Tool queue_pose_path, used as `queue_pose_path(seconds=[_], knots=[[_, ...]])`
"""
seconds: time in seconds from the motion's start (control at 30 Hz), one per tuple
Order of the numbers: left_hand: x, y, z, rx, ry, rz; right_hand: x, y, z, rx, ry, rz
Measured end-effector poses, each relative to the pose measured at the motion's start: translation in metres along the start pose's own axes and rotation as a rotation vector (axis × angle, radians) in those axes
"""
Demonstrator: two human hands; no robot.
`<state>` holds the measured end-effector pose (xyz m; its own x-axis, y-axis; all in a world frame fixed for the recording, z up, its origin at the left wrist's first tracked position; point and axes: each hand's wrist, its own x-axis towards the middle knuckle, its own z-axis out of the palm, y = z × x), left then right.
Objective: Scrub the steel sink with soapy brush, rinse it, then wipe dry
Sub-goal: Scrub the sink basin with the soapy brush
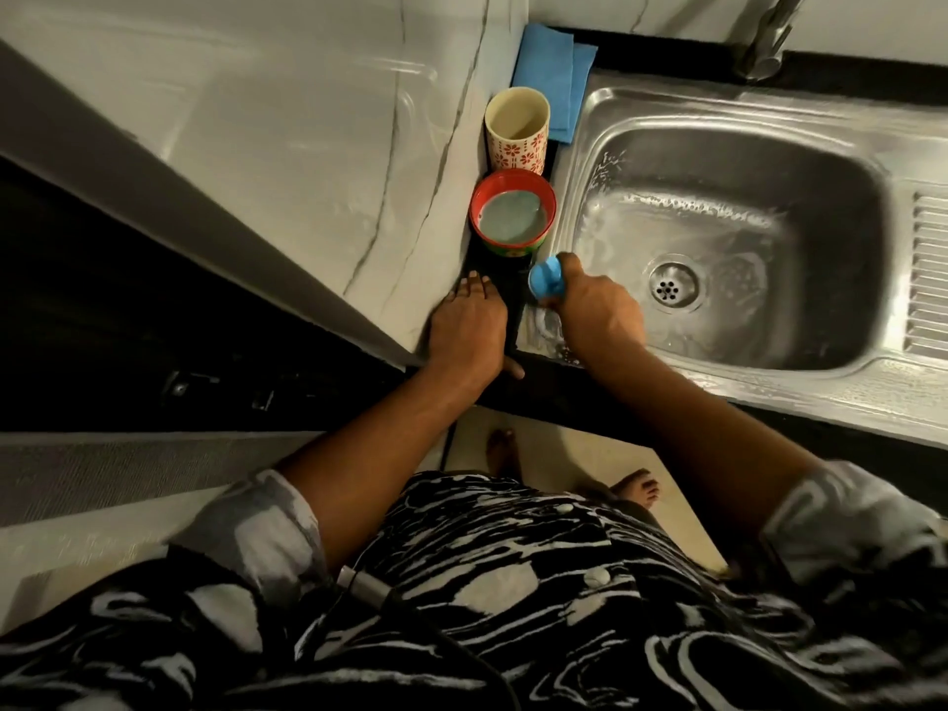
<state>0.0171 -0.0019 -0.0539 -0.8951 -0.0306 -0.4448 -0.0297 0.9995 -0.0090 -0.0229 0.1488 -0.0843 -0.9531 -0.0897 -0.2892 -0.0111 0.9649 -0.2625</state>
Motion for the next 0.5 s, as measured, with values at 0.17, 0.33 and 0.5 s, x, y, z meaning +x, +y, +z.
queue_pose_path(seconds=[0.17,0.33,0.5], knots=[[-0.001,0.0,0.002,-0.006,0.023,-0.007,-0.01,0.001,0.005,0.071,-0.017,0.019],[0.0,-0.002,0.008,-0.001,0.06,0.0,-0.048,0.008,0.015,0.011,-0.054,-0.088],[-0.001,-0.001,0.004,0.0,0.02,0.002,0.007,-0.006,0.005,-0.01,0.028,0.004]])
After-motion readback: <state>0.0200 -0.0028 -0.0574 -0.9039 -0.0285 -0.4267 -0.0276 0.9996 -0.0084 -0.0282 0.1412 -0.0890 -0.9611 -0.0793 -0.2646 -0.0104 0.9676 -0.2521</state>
